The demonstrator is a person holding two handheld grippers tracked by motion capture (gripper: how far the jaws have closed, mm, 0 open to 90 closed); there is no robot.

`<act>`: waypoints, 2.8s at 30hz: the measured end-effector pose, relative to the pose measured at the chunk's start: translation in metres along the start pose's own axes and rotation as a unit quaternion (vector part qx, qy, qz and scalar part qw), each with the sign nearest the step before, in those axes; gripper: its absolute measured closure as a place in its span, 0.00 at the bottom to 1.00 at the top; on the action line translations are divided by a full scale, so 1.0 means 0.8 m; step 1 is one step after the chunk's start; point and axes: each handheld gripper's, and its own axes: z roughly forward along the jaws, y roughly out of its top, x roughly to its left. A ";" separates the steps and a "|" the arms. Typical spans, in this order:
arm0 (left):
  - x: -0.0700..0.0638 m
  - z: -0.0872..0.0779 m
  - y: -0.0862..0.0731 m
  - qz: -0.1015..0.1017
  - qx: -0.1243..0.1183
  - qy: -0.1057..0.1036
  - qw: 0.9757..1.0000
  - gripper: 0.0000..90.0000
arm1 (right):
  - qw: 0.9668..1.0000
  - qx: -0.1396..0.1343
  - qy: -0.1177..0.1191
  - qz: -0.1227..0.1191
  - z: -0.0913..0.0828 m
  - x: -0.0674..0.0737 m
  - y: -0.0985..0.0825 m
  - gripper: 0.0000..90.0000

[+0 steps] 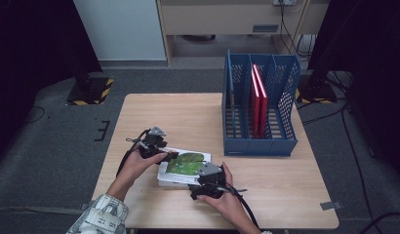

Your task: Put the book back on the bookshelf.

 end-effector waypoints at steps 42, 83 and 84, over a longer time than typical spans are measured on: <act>-0.018 -0.018 -0.058 -0.017 -0.023 -0.029 0.999 0.12 | 1.000 0.002 0.005 0.015 0.002 -0.005 -0.003 0.01; -0.019 -0.006 -0.073 0.000 -0.022 -0.090 0.996 0.19 | 1.000 0.010 0.018 0.018 0.003 -0.011 -0.004 0.01; -0.018 -0.006 -0.073 0.001 -0.022 -0.091 0.996 0.19 | 1.000 0.009 0.017 0.019 0.004 -0.011 -0.004 0.01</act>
